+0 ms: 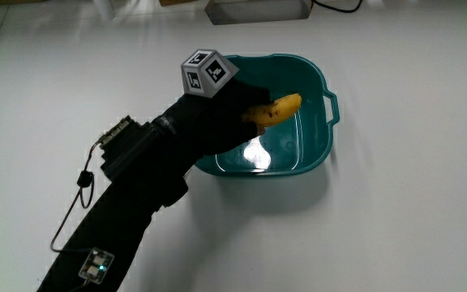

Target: Place banana into plate

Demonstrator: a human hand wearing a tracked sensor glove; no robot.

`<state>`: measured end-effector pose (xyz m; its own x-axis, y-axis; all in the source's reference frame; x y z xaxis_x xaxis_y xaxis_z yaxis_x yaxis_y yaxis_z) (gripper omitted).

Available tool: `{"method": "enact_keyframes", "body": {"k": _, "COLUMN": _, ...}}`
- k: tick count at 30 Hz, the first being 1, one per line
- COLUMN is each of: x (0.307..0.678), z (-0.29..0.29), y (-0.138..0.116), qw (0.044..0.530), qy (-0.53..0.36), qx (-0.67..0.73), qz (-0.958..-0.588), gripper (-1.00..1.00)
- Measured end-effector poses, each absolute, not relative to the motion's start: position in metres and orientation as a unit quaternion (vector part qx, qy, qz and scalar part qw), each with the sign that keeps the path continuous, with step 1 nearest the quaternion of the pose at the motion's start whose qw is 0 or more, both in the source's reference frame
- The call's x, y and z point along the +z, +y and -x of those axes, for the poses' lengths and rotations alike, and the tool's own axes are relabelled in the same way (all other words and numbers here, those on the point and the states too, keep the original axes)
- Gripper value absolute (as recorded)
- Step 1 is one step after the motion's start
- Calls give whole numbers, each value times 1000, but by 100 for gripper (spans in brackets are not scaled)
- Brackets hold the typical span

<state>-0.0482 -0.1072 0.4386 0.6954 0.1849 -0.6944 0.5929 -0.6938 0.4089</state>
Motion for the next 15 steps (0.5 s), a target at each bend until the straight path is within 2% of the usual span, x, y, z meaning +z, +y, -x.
{"method": "enact_keyframes", "body": {"k": 10, "x": 459, "z": 46, "y": -123, "qw": 334, "qy": 200, "qx": -303, "qz": -870, "gripper": 0}}
{"method": "enact_keyframes", "body": {"k": 15, "x": 471, "z": 46, "y": -122, "qw": 346, "qy": 186, "qx": -282, "qz": -875, "gripper": 0}}
